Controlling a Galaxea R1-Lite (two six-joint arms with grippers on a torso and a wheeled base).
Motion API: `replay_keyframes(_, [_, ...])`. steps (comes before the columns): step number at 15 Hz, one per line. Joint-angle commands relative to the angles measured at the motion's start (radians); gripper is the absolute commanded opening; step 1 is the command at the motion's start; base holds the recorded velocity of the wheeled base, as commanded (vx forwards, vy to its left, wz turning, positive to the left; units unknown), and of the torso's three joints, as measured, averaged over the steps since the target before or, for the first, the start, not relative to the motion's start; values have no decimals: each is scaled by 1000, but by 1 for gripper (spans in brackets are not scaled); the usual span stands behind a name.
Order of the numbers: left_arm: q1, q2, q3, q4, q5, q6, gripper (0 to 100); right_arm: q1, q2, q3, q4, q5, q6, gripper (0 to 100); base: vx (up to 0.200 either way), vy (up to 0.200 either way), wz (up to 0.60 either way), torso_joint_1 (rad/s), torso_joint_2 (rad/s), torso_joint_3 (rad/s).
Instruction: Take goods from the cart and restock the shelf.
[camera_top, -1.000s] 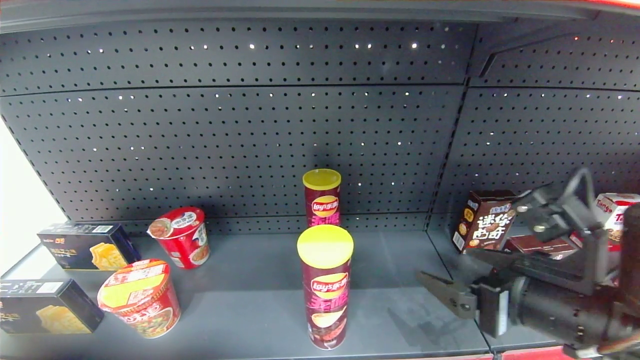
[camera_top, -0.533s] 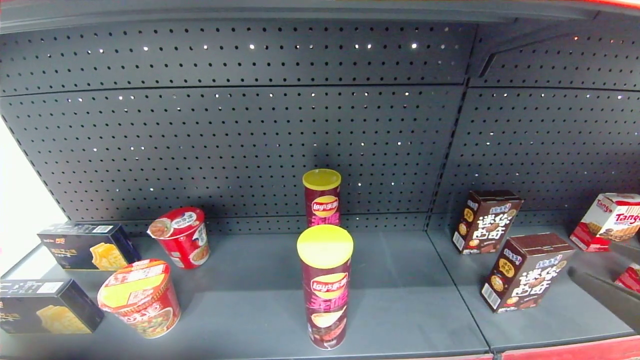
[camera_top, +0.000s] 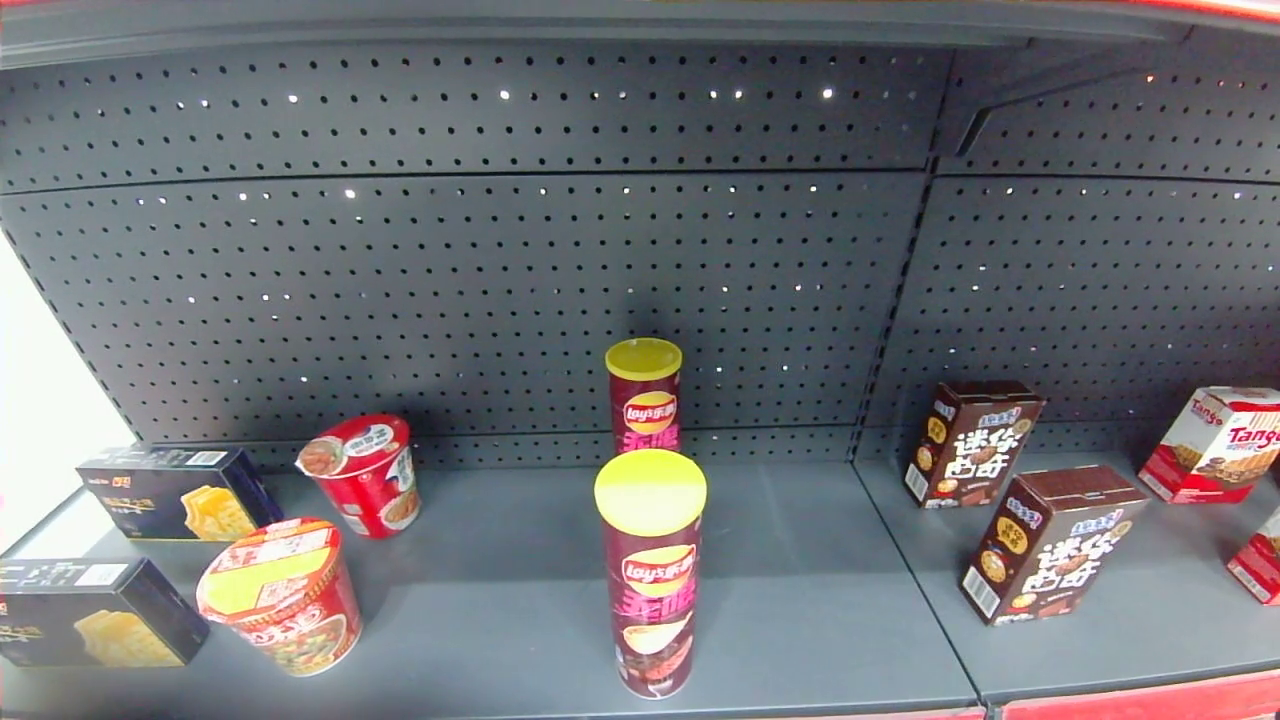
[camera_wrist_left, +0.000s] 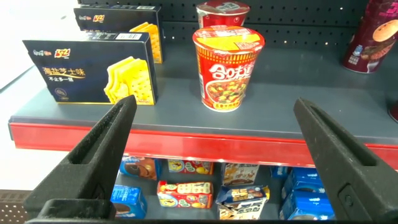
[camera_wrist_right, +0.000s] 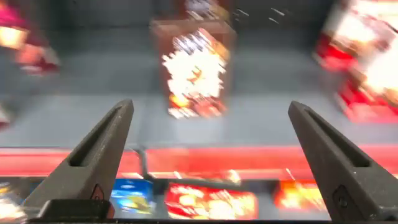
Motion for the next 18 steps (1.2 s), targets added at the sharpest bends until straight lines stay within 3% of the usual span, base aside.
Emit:
replay_keyframes(1, [0,1,0,0,0,-2,100,-48,-164,21,71,5,0,100,0,0,0,0,0,0])
replay_keyframes(3, [0,1,0,0,0,0,100,-84,-319,21,246,54,0,100,0,0,0,0,0,0])
replay_keyframes(4, [0,1,0,0,0,0,100,-83,-319,15,271,60,0,100,0,0,0,0,0,0])
replay_keyframes(18, [0,1,0,0,0,-2,100,-74,-319,21,248,63,-8,100,0,0,0,0,0,0])
